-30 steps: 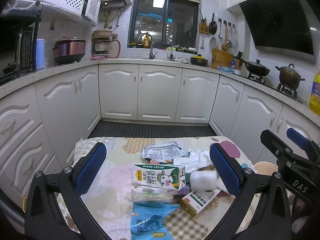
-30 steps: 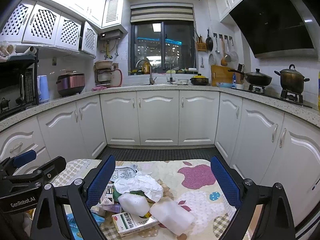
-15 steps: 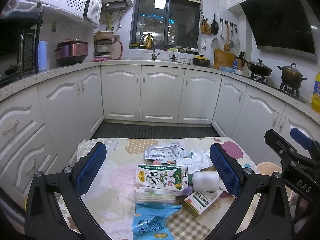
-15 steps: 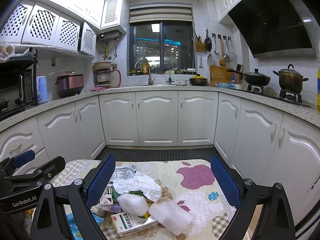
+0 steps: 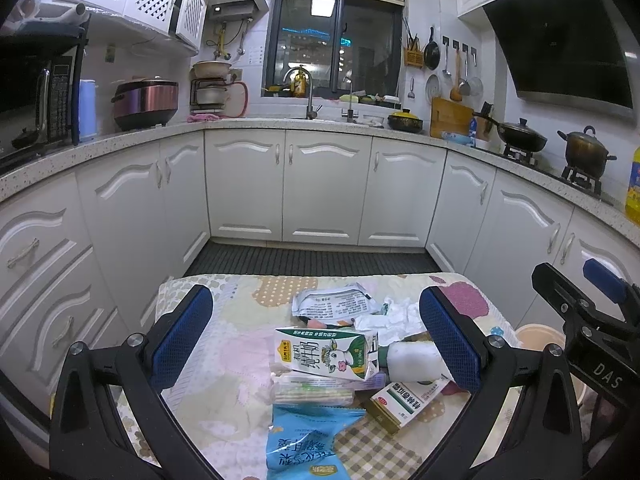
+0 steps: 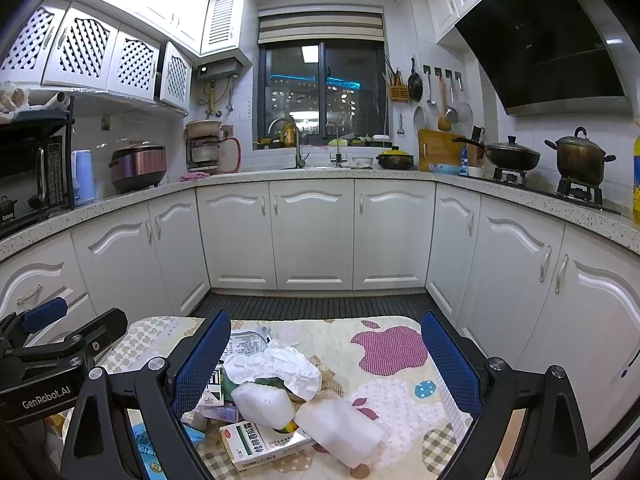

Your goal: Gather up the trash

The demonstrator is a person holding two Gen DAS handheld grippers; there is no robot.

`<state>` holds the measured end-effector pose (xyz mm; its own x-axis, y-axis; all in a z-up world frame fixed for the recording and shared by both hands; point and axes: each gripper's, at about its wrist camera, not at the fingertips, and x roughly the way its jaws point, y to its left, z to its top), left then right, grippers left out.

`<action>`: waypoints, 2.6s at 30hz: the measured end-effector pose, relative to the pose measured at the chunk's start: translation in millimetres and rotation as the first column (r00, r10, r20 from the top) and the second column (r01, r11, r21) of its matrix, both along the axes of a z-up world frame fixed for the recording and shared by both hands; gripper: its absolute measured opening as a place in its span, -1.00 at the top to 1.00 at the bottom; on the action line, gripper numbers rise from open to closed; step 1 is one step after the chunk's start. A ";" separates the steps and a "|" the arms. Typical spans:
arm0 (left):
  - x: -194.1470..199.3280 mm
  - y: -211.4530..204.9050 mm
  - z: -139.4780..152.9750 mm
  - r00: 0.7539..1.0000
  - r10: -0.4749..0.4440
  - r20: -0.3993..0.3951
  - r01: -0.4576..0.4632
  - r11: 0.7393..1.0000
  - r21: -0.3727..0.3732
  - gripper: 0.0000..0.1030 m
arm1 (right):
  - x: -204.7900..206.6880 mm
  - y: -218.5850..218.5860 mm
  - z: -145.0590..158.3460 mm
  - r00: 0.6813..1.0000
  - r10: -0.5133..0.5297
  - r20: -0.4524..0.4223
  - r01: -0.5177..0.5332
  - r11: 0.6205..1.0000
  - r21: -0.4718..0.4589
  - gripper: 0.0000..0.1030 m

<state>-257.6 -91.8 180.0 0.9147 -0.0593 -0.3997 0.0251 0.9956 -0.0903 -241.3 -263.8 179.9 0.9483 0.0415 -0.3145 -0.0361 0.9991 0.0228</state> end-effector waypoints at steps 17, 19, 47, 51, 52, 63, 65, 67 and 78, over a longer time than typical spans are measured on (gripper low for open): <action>6.6 -0.5 -7.2 1.000 0.016 -0.026 -0.016 1.000 -0.005 -0.99 | 2.7 -0.2 -4.8 1.000 0.000 -0.011 0.000 1.000 0.001 -0.85; 6.8 -0.4 -7.0 1.000 0.017 -0.027 -0.017 1.000 -0.004 -0.99 | 2.5 0.2 -5.1 1.000 -0.001 -0.011 0.001 1.000 -0.001 -0.85; 11.4 -0.3 -14.2 0.998 0.025 -0.066 -0.025 1.000 -0.009 -0.99 | 12.6 4.2 -15.5 0.998 0.004 -0.056 -0.005 1.000 -0.016 -0.85; 14.1 2.3 -17.7 0.996 0.024 -0.085 -0.025 1.000 -0.011 -0.99 | 15.1 4.4 -18.1 0.997 0.006 -0.072 -0.007 1.000 -0.016 -0.85; 14.7 3.4 -18.4 0.996 0.023 -0.089 -0.024 1.000 -0.012 -0.99 | 15.8 4.5 -18.8 0.997 0.007 -0.076 -0.009 1.000 -0.019 -0.85; 28.5 40.4 -21.1 0.982 -0.029 -0.185 0.024 0.999 -0.029 -0.99 | 29.0 -6.0 -34.3 0.987 0.037 -0.154 -0.044 0.998 -0.042 -0.85; 30.6 46.1 -25.0 0.974 -0.053 -0.218 0.050 0.999 -0.022 -0.99 | 34.1 -8.8 -40.3 0.981 0.057 -0.185 -0.063 0.998 -0.028 -0.85; 31.0 49.7 -29.2 0.968 -0.078 -0.238 0.074 0.997 -0.027 -0.99 | 38.7 -11.7 -46.7 0.973 0.086 -0.214 -0.091 0.996 -0.011 -0.85; 55.8 43.6 -55.5 0.908 -0.237 -0.346 0.211 0.971 -0.111 -0.99 | 52.5 -9.1 -67.2 0.905 0.280 -0.320 -0.254 0.959 0.122 -0.66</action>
<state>-201.8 -48.2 124.5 0.6731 -0.2857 -0.6822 0.2004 0.9583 -0.2037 -188.8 -272.9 112.6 0.7401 0.3148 -0.5942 -0.2790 0.9478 0.1546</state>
